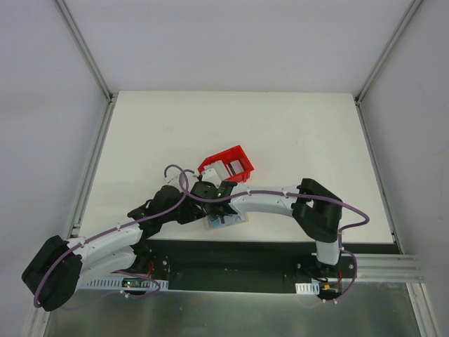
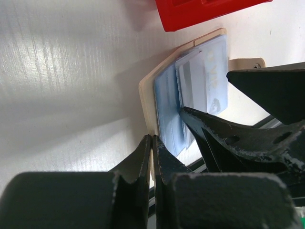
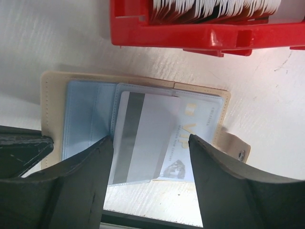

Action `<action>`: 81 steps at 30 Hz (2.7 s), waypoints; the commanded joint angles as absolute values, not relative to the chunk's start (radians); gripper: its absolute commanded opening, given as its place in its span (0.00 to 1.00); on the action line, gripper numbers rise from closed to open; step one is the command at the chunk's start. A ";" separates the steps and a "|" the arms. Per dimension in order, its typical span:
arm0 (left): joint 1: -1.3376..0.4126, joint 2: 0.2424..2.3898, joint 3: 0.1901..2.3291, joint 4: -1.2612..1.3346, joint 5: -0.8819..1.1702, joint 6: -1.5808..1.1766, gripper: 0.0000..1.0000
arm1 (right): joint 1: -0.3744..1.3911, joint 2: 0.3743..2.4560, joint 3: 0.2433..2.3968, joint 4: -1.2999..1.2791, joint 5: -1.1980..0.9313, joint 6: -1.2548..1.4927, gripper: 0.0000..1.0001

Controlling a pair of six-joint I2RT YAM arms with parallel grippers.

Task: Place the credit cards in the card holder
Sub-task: Turn over the card slot in the card holder, then pick up the credit card from the storage box.

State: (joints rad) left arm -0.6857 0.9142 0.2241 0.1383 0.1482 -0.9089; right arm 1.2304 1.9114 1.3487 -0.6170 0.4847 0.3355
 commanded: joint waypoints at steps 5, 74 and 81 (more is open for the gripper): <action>-0.684 0.905 0.215 0.158 0.137 -0.914 0.00 | 1.229 1.876 1.367 -0.709 0.586 0.354 0.65; -0.684 0.983 0.224 0.153 0.107 -0.910 0.00 | 0.987 1.525 1.218 -0.483 0.209 0.206 0.63; -0.683 1.006 0.232 0.155 0.092 -0.923 0.00 | 0.832 1.560 1.339 -0.460 0.054 0.137 0.74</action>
